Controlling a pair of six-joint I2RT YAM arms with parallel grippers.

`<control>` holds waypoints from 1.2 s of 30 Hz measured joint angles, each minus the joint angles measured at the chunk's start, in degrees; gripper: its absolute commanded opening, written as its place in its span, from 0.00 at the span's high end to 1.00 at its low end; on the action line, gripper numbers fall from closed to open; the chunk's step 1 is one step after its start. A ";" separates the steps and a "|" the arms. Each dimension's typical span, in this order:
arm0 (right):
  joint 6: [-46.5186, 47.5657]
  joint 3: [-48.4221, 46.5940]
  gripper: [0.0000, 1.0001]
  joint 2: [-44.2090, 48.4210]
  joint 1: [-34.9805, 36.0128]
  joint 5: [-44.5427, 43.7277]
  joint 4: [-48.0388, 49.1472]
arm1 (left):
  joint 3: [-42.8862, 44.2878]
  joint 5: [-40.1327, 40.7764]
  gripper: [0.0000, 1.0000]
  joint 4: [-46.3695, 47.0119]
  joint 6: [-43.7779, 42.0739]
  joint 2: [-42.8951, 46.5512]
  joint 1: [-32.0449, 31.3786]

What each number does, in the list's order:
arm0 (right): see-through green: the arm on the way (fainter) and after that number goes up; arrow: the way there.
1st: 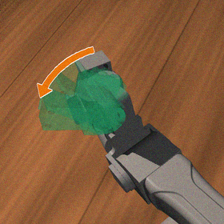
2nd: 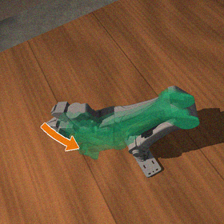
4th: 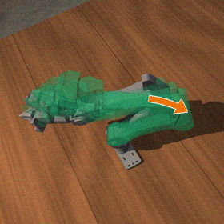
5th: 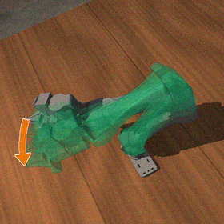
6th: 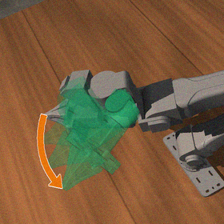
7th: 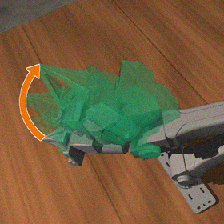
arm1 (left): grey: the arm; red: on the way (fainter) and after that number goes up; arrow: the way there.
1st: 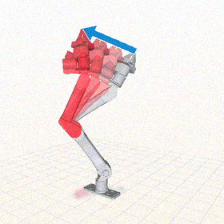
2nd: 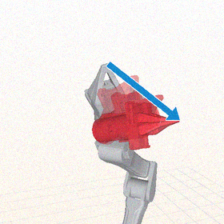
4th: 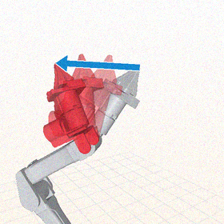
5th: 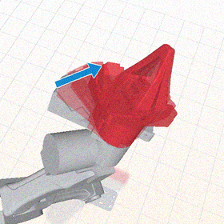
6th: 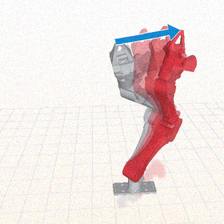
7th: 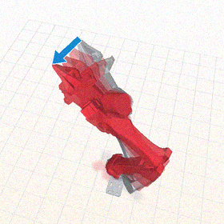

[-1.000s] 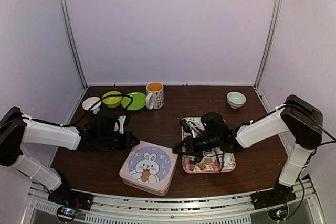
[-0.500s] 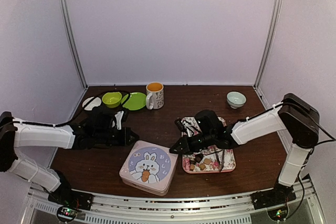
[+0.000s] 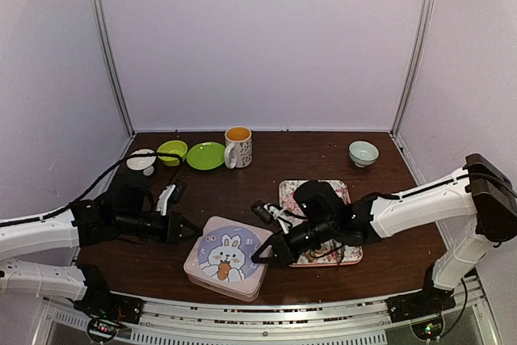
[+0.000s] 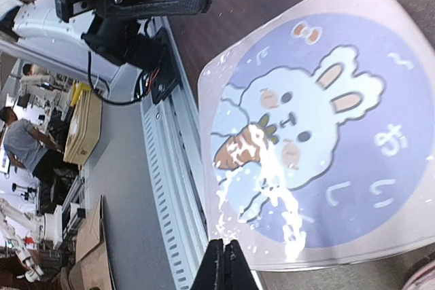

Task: Pack the chocolate
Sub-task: Press the box lid onto the packing box.

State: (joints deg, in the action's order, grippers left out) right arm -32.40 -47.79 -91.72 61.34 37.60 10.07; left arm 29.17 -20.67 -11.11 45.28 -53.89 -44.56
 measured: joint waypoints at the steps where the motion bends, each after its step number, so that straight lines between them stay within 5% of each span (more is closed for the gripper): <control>1: 0.50 0.00 1.00 -0.20 0.98 0.20 -0.37 | -0.98 -0.61 1.00 -0.15 0.50 0.81 -0.61; 11: 3.58 -1.40 1.00 -6.10 5.57 1.36 -3.52 | -8.04 -0.94 1.00 -0.94 6.21 4.31 -6.69; 29: 7.96 -4.17 1.00 -9.18 7.13 -0.35 -3.69 | -12.04 2.91 1.00 -2.45 12.20 14.91 -8.31; 36: 9.03 -3.61 1.00 -6.23 7.28 -2.29 -7.45 | -19.12 5.03 1.00 3.87 16.06 14.78 -9.01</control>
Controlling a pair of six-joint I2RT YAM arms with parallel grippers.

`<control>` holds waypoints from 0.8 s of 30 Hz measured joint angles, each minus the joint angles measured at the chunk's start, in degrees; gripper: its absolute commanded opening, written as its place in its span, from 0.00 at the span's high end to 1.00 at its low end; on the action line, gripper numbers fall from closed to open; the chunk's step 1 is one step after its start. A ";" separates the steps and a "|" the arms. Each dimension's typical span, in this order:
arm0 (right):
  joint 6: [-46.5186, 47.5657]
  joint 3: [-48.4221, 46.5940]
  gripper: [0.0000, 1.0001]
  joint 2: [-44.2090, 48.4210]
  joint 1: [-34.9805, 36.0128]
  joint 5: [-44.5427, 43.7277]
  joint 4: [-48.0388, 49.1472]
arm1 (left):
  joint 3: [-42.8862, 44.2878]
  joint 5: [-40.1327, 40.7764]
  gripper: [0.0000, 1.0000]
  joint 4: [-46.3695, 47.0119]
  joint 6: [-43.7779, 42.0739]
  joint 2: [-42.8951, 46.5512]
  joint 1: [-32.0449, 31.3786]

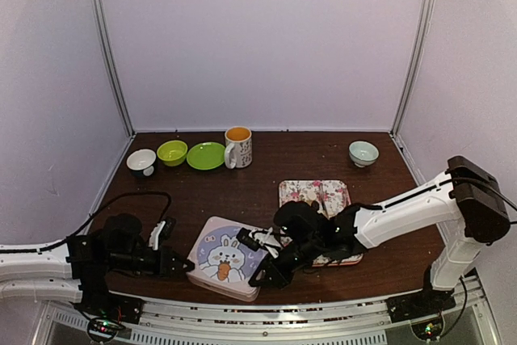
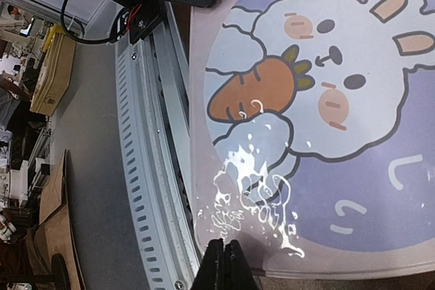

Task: Pack the chocolate
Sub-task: Press the box lid onto the packing box, then reset both arms

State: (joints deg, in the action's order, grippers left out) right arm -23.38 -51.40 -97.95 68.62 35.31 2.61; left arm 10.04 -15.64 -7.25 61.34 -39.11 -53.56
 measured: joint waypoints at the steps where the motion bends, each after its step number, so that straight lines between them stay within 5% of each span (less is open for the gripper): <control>1: 0.13 0.00 1.00 0.46 0.04 -0.35 -0.48 | -0.02 0.31 1.00 -0.02 0.13 0.26 -0.04; 5: 0.98 0.50 1.00 5.22 0.04 -3.04 -2.10 | 1.11 2.08 1.00 -4.68 -0.11 3.34 -0.26; 11: 1.18 4.55 1.00 20.09 -2.58 -11.10 -0.92 | 7.89 11.28 0.84 -14.38 -2.75 8.63 -0.28; 13: 0.90 6.80 1.00 23.85 -4.94 -14.43 0.07 | 10.25 14.93 0.75 -14.97 -4.22 8.81 -0.26; 20: 1.44 15.32 0.95 36.26 -12.15 -30.49 -2.16 | 17.68 26.91 0.03 -17.77 -10.54 1.31 1.75; 23: 3.04 17.14 0.78 41.57 -13.94 -38.73 -3.10 | 20.57 30.08 0.02 -18.95 -13.88 -2.54 3.96; 24: 3.26 17.59 0.65 42.84 -14.75 -41.05 -3.26 | 21.62 30.71 0.03 -19.15 -15.34 -3.58 5.33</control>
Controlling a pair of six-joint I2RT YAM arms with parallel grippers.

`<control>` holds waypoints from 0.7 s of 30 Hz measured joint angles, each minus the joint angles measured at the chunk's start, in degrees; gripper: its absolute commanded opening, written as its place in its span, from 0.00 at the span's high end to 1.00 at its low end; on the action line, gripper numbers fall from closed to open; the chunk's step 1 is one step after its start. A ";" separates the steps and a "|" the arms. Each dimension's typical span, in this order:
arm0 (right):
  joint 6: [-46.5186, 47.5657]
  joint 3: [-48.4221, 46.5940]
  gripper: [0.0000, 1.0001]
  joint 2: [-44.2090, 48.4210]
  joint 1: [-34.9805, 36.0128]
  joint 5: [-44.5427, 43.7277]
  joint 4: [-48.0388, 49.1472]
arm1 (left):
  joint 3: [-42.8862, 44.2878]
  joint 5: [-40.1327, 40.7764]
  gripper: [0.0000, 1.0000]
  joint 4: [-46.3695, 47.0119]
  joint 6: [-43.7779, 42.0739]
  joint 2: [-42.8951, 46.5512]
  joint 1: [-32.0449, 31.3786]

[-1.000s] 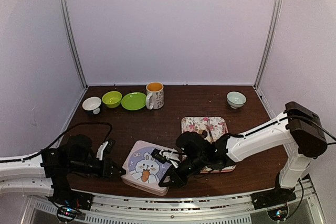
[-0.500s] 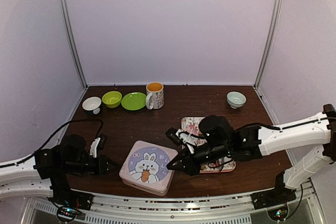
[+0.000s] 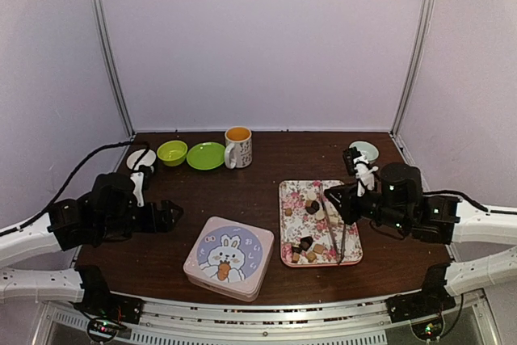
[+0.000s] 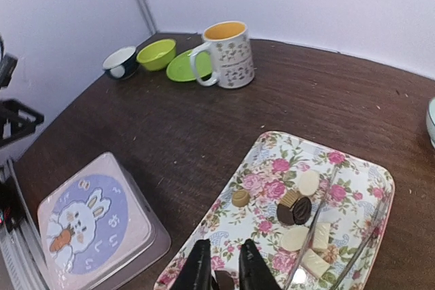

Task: Pack the chocolate
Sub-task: Reset both arms

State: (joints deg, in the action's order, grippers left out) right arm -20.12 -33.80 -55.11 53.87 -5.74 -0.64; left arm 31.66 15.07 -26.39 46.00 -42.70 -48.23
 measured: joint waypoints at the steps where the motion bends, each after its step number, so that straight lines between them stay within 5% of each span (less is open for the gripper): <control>1: 0.59 0.48 0.50 1.16 -1.18 -2.27 -0.07 | 0.70 0.48 0.02 -0.02 -1.18 -0.66 1.18; 4: 2.40 1.95 0.26 3.98 -5.62 -7.13 -0.61 | 3.06 1.18 0.02 0.17 -6.05 -2.40 5.92; 9: 6.40 2.34 0.00 6.71 -11.58 -12.00 -1.75 | 7.15 2.19 0.02 2.12 -16.09 -5.31 12.70; 21: 12.66 2.71 0.07 2.73 -22.58 -23.85 6.78 | 9.38 2.16 0.02 9.81 -27.91 -11.72 26.97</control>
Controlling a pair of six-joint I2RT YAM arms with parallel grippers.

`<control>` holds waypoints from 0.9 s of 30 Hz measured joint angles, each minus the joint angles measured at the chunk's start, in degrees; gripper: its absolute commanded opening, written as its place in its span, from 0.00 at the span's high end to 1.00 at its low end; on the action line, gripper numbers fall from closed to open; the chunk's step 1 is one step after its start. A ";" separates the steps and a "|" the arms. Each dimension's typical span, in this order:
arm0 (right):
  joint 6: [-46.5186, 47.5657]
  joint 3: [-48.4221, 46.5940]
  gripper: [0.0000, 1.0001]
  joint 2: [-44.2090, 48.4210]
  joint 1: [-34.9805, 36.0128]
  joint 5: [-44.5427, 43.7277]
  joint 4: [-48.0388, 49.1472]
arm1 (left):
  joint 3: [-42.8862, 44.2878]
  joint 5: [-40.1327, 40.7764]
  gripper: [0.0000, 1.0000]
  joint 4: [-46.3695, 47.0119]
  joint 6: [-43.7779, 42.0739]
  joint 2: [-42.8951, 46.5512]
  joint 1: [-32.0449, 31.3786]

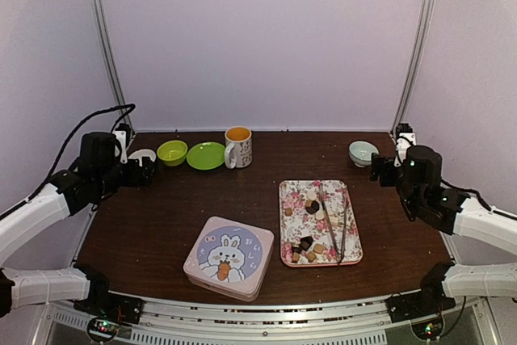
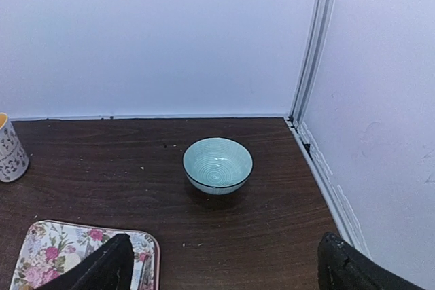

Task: Pack the chocolate
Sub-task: Reset both arms

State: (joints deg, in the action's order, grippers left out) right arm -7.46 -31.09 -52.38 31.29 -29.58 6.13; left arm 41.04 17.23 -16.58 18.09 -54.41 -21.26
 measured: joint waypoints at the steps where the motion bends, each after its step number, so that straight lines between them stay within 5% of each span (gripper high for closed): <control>1: 1.22 0.52 0.07 -0.31 -0.63 -0.35 1.36 | -0.09 0.42 0.02 1.01 -0.96 -0.72 0.81; 11: 9.68 14.73 0.07 -4.92 -15.58 8.74 25.00 | -5.66 3.39 0.02 17.27 -12.44 -5.09 6.27; 27: 8.44 16.70 0.01 -25.07 -26.01 20.00 51.15 | -14.38 -5.09 0.02 37.62 -17.09 -11.96 19.37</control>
State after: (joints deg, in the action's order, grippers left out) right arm 0.97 -14.39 -77.45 5.28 -9.58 57.28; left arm 26.65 12.14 21.04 0.99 -66.37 -1.89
